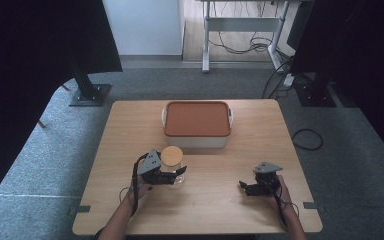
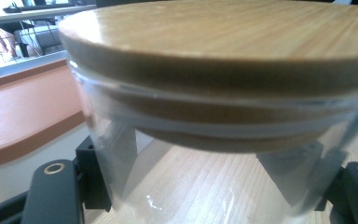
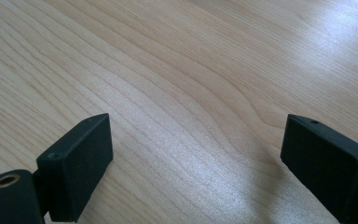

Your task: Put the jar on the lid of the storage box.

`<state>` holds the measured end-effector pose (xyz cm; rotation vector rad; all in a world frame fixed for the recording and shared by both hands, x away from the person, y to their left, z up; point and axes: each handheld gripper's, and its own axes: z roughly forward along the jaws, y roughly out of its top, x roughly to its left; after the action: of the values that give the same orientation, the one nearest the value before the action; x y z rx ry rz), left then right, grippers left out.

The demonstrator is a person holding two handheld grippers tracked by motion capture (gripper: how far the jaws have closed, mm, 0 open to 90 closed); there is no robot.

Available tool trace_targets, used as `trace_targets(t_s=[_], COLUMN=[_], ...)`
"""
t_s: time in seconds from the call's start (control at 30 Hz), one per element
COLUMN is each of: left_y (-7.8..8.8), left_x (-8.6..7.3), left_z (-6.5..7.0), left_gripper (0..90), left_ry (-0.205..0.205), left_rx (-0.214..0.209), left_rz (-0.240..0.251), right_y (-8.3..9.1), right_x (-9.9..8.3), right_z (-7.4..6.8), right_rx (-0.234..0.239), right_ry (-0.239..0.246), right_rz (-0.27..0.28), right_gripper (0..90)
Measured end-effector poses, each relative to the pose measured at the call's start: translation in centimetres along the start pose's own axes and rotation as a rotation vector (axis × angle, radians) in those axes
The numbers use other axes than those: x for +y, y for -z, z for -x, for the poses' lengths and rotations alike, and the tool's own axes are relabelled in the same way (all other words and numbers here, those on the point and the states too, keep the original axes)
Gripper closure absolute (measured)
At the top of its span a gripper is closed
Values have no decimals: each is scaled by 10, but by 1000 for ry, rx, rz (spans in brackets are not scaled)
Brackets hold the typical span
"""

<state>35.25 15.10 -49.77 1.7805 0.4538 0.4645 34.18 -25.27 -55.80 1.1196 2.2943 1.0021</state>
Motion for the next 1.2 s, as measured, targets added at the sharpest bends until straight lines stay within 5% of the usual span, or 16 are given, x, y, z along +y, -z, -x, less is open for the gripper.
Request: trace_targets(t_s=[1.2], left_y=[2], left_x=[3], left_z=[2], left_gripper=[256], left_ry=[-9], left_rx=[-4], left_rz=[-8], right_y=[-1], right_x=[0], right_z=[-1], right_rx=[-5], right_ry=[5], right_rz=[-7], right_gripper=[86])
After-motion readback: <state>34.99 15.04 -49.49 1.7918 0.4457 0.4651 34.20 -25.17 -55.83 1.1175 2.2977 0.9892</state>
